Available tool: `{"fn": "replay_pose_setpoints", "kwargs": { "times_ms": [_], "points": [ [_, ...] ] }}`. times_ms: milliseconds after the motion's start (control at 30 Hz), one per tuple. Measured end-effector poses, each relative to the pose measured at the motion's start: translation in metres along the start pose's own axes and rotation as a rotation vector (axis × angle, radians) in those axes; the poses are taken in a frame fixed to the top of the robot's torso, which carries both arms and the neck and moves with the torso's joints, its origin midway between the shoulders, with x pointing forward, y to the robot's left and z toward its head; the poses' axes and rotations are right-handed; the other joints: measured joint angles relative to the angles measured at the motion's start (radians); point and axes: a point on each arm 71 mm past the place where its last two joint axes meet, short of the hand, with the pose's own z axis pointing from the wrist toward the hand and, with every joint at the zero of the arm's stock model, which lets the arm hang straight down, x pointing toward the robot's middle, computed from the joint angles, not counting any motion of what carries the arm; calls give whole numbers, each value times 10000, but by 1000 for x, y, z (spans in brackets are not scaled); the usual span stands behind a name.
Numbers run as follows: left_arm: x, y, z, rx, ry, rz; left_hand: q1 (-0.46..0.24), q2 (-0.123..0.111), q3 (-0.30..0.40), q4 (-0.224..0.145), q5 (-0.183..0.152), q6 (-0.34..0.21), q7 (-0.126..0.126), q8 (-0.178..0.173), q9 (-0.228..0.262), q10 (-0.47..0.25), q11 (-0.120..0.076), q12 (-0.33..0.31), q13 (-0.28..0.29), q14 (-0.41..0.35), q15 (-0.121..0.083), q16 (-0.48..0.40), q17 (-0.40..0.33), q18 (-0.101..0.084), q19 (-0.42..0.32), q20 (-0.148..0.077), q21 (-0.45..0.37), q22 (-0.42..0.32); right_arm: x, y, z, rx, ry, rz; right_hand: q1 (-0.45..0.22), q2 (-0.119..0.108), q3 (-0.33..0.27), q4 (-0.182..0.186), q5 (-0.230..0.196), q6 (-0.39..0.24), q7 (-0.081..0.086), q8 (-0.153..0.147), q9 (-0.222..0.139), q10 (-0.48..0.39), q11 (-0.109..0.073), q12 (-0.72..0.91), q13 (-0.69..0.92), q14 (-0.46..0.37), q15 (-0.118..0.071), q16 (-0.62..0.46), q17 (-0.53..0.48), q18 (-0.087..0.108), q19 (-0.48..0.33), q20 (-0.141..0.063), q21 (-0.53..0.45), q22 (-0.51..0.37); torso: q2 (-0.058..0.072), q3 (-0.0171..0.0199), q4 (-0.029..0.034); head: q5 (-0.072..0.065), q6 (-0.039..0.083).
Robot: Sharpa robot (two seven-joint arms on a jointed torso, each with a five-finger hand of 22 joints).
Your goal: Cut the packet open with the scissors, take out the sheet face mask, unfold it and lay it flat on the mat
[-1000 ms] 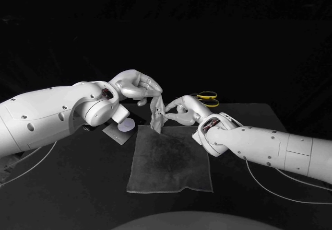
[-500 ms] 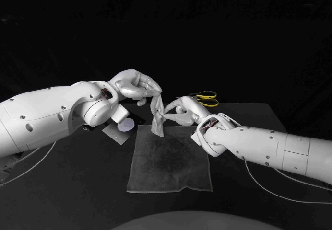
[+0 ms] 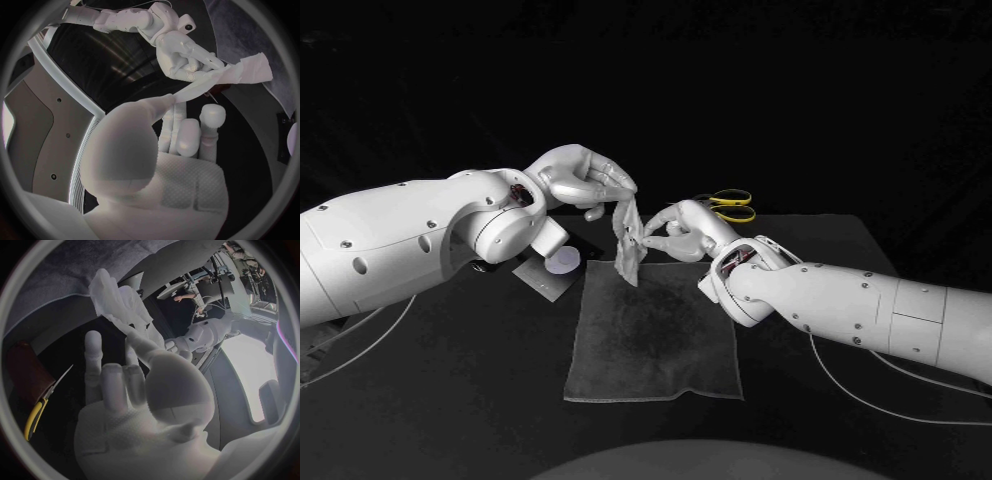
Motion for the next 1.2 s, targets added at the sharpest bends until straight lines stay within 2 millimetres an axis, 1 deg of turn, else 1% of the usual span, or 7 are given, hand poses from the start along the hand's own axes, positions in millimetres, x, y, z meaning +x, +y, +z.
{"fn": "replay_pose_setpoints", "kwargs": {
  "times_ms": [667, 833, 1000, 1033, 1067, 1100, 1200],
  "points": [
    [-9, 5, -4, -141, -212, 17, -55, 28, 28, -30, 0, -3, -3, 38, 5, 0, 0, 0, 11, 0, 0, -9, -3, -1, 38, -38, 38, 19, -12, -6, -12, 187, -430, 337, -377, 127, 1041, 100, -20, -229, -208, 158, 1, 15, -160, 353, -16, 250, -107, 173, 216, -69, -1, -143, 349, 365, 3, 14, -9, -14, -19],
    [-12, 6, -5, -191, -293, 23, -55, 28, 27, -30, -1, -4, -3, 38, 6, -1, 0, 0, 10, 0, 0, -9, 12, -2, 38, -38, 38, 22, -18, -9, -17, 294, -552, 381, -465, 57, 1322, 155, -18, -430, -220, 406, 2, -20, -195, 352, -16, 280, -138, 212, 215, -73, -37, -177, 421, 445, 1, 18, -13, -12, -34],
    [-12, 6, -6, -198, -298, 22, -55, 28, 26, -29, -1, -5, -4, 34, 7, -1, 0, 0, 10, 0, 0, -10, 13, -2, 38, -38, 38, 22, -20, -12, -17, 427, -603, 446, -609, -86, 1505, 263, -16, -819, -150, 1182, 3, -20, -195, 190, -12, 280, -138, 159, 212, -76, -72, -212, 424, 470, -4, 13, -18, -11, -29],
    [-12, 6, -6, -196, -292, 21, -55, 28, 26, -29, -1, -5, -4, 31, 7, -1, 0, 0, 9, 0, 0, -9, 13, -2, 37, -38, 38, 22, -20, -12, -17, 457, -595, 477, -651, -127, 1514, 272, 6, -1131, -75, 1291, 201, -18, -188, 108, -11, 278, -137, 132, 212, -77, -72, -212, 424, 470, -4, 13, -19, -16, -28],
    [-12, 6, -6, -194, -287, 20, -55, 28, 26, -29, -1, -5, -5, 30, 7, -1, 0, 0, 9, 0, 0, -10, 12, -2, 38, -37, 38, 21, -20, -12, -16, 475, -585, 495, -732, -204, 1498, 292, 44, -1451, 46, 1224, 1402, -9, -125, 13, -11, 256, -115, 93, 210, -77, -90, -195, 424, 470, -4, 13, -19, -22, -27],
    [-11, 6, -6, -192, -283, 19, -55, 27, 26, -29, -1, -5, -5, 29, 8, -1, 0, 0, 9, 0, 1, -10, 12, -1, 37, -37, 37, 21, -19, -12, -16, 487, -561, 522, -881, -360, 1294, 339, 54, -1753, 206, 952, 1938, -16, 41, -121, -9, 165, -9, 55, 207, -79, -155, -130, 381, 471, -4, 9, -19, -27, -27],
    [-11, 6, -6, -191, -275, 18, -55, 27, 26, -29, -1, -6, -6, 29, 10, -1, 0, 0, 8, 0, 1, -10, 12, -3, 37, -37, 37, 21, -15, -10, -12, 492, -422, 609, -1083, -747, 857, 429, 17, -2235, 556, 257, 1831, 0, 366, -396, -8, 74, 284, 54, 193, -84, -297, 12, 270, 434, -3, 7, -14, -41, -26]
  ]
}}
